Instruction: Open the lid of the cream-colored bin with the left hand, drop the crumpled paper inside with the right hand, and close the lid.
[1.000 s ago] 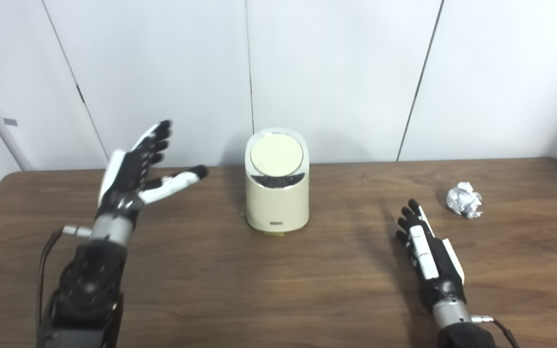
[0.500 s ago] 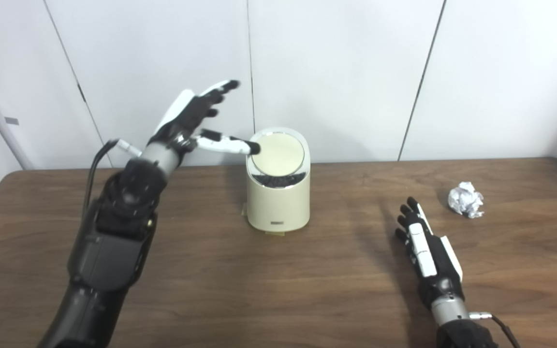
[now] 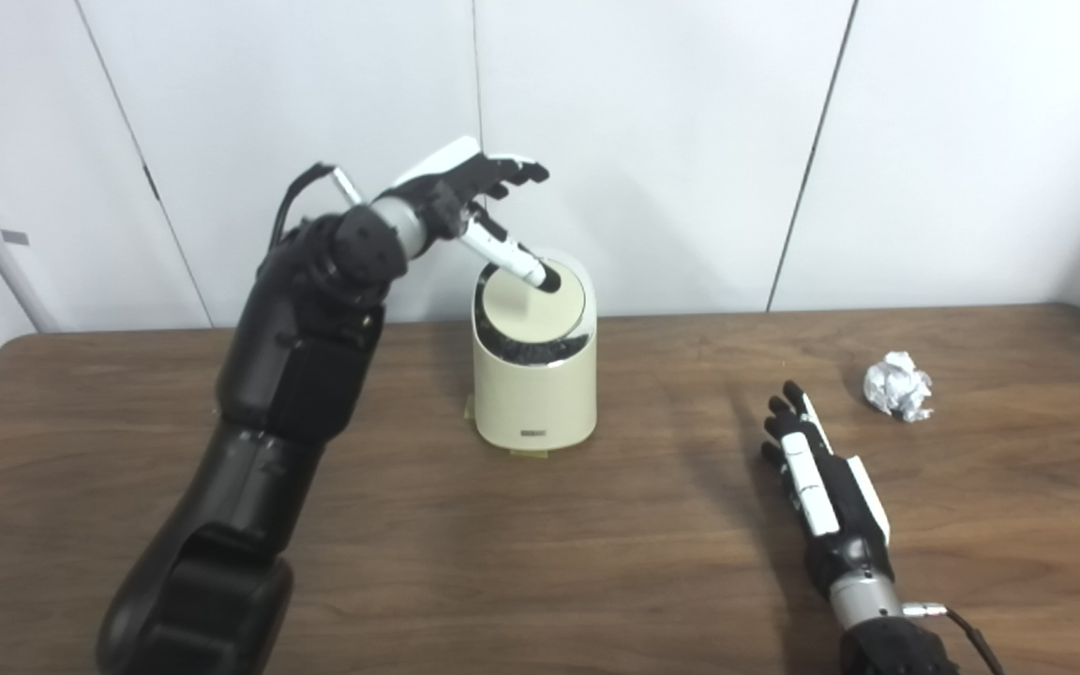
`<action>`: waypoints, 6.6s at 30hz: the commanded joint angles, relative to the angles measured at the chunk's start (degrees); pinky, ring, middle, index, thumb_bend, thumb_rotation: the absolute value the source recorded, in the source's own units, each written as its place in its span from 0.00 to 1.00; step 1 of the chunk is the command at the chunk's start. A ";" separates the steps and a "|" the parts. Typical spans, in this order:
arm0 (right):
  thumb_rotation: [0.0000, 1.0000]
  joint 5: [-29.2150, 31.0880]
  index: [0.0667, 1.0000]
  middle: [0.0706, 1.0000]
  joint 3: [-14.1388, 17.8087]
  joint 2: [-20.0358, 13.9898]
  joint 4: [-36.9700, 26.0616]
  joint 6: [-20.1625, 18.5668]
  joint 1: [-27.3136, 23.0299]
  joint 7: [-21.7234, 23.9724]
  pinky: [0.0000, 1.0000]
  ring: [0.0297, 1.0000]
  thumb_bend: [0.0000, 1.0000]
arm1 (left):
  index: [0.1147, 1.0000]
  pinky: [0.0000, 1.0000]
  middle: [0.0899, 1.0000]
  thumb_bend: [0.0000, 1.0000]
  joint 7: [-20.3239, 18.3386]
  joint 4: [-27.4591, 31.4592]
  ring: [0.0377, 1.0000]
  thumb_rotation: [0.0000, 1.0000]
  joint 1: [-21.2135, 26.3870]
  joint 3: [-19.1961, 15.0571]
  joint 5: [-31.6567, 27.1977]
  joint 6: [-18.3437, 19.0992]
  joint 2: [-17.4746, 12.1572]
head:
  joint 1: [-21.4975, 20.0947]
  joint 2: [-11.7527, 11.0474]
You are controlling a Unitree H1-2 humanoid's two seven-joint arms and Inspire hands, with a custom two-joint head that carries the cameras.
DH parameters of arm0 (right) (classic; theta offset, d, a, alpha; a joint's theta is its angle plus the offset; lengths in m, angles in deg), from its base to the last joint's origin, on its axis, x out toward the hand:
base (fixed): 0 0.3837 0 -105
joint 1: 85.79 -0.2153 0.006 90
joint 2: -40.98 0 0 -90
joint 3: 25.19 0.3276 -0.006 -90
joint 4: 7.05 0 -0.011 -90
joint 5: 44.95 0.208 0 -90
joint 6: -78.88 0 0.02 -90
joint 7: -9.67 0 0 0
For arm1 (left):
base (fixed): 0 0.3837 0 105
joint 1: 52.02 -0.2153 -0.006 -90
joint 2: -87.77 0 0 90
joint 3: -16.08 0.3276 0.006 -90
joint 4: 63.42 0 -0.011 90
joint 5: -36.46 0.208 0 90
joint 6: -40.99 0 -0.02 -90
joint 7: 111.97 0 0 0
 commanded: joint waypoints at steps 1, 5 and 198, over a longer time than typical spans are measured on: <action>0.92 -0.26 1.00 0.97 -0.66 -0.12 -0.04 0.59 -1.26 0.77 0.93 0.96 0.52 | 0.91 0.84 0.92 0.92 0.86 0.28 0.91 0.12 3.85 -0.18 1.67 0.21 -0.08 | -0.05 0.06; 0.91 -0.36 1.00 0.97 -0.68 0.20 -0.13 0.31 -1.12 0.45 0.93 0.96 0.53 | 0.90 0.83 0.92 0.91 2.79 -1.12 0.90 0.10 4.21 2.93 1.21 0.12 -0.33 | -0.37 0.06; 0.87 4.45 0.99 0.98 3.11 -5.42 -6.32 -4.20 -4.38 2.34 0.95 0.96 0.60 | 0.98 0.99 0.97 0.51 31.83 27.03 0.98 1.00 -41.39 -15.23 -38.07 -5.49 2.22 | -3.61 3.73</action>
